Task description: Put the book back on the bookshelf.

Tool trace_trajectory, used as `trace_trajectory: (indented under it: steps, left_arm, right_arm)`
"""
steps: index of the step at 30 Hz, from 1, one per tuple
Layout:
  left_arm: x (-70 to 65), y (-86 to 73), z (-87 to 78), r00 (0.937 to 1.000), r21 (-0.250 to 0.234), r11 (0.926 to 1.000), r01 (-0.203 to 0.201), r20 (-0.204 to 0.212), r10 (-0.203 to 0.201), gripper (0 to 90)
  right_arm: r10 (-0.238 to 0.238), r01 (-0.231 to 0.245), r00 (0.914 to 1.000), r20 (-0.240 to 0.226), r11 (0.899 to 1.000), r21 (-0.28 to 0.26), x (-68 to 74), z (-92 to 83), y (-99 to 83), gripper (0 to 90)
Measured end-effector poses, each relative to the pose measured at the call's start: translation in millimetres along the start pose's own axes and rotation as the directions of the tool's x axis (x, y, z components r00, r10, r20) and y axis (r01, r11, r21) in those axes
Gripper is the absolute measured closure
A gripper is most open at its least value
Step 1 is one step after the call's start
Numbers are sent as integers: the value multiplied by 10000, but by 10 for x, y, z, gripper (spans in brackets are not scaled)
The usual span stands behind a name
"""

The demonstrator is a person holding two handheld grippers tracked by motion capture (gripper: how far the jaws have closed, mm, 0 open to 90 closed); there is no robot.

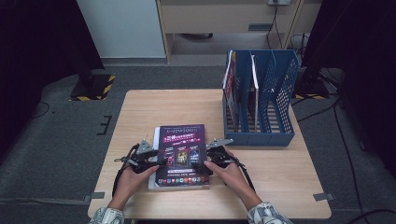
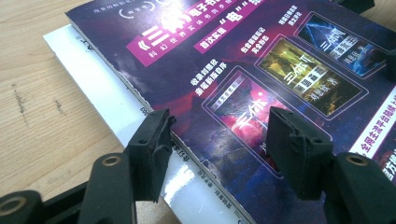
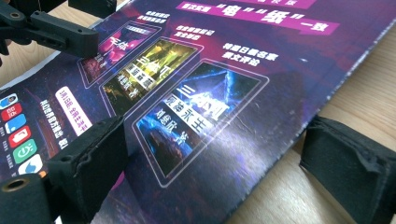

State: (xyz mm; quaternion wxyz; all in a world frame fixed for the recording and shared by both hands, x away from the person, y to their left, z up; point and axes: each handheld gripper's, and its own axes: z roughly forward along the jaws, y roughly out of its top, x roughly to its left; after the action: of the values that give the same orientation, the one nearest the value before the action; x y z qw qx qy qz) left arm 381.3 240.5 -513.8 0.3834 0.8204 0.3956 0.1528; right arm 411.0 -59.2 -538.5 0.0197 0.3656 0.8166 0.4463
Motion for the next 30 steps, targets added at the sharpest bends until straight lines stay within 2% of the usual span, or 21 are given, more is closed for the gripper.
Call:
trace_trajectory:
  steps: [1, 2, 5, 11, 14, 18, 21, 22, 24, 30]
  left_arm:
    - [0, -2, 0, 10000, -14, 10000, 13, 1, -13, 399]
    - [-1, -3, 0, 10000, -16, 10000, 16, -3, -16, 399]
    - [-2, -3, 1, 10000, -19, 10000, 41, -9, -41, 399]
    - [-1, -8, -2, 10000, -32, 10000, 47, 6, -47, 398]
    - [3, -9, -2, 10000, -36, 10000, 75, 27, -75, 399]
    - [5, -11, -2, 9999, -40, 9999, 113, 37, -112, 398]
    - [9, -15, -2, 9999, -62, 9999, 125, 73, -125, 399]
    - [12, -17, -5, 9999, -56, 9999, 110, 92, -109, 399]
    - [17, -21, -5, 9998, -81, 9999, 130, 117, -129, 399]
    - [20, -28, -7, 9999, -119, 9999, 108, 112, -107, 399]
  right_arm:
    - [-155, 155, 9999, -10, 9999, 18, -10, 8, 7, 62]
    - [-14, 14, 10000, -56, 10000, 42, -12, 18, 22, 63]
    - [-42, 41, 9999, -110, 10000, -72, -38, 33, 31, 70]
    - [215, -218, 9995, -231, 9997, -140, -59, 114, 101, 69]
    - [381, -390, 9984, -425, 9990, -216, -65, 164, 138, 80]
    - [556, -555, 9977, -390, 9985, 42, -79, 167, 195, 152]
    - [732, -737, 9957, -570, 9973, -64, -118, 121, 202, 221]
    - [734, -762, 9946, -736, 9964, -360, -115, 75, 222, 238]
    - [588, -633, 9951, -797, 9965, -542, -88, 47, 258, 236]
    - [231, -281, 9958, -883, 9980, -559, -12, -4, 403, 240]
